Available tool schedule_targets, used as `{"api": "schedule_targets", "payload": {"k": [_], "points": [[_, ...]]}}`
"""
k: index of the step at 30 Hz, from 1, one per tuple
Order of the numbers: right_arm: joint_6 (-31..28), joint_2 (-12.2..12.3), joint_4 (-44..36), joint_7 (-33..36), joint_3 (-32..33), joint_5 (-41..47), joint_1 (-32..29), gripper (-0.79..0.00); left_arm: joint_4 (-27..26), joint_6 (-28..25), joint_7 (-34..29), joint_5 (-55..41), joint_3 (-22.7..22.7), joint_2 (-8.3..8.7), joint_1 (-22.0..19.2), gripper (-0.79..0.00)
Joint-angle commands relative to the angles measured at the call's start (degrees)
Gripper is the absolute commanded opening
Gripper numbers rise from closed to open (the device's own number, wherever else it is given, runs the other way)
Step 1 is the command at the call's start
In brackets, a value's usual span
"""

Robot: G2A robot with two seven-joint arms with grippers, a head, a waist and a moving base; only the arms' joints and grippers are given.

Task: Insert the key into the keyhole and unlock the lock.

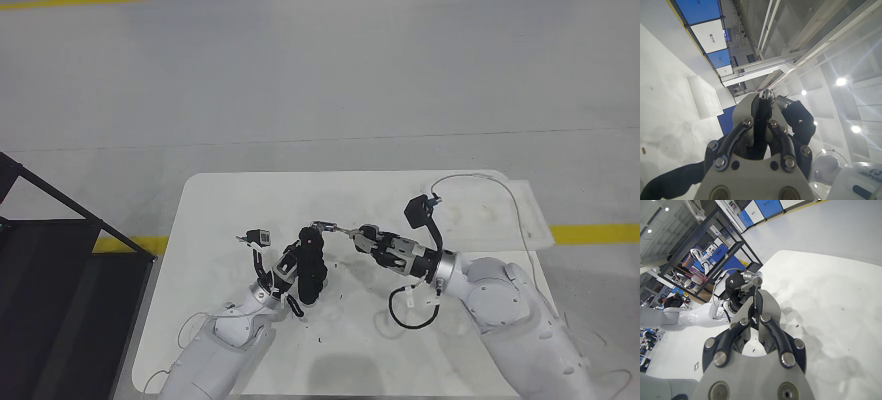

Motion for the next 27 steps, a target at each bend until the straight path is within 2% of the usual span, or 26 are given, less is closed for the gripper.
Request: {"api": "schedule_targets", "payload": {"k": [1, 27], "points": [[0.4, 0.0, 0.1, 0.7, -0.1, 0.5, 0.4, -0.785, 0.0, 0.0, 0.0, 0.0, 0.0, 0.00, 0.0, -0.785], [4.2, 0.1, 2.5, 7.4, -2.5, 5.1, 6.4, -0.785, 0.0, 0.0, 0.0, 0.0, 0.0, 0.00, 0.0, -0.785]]}}
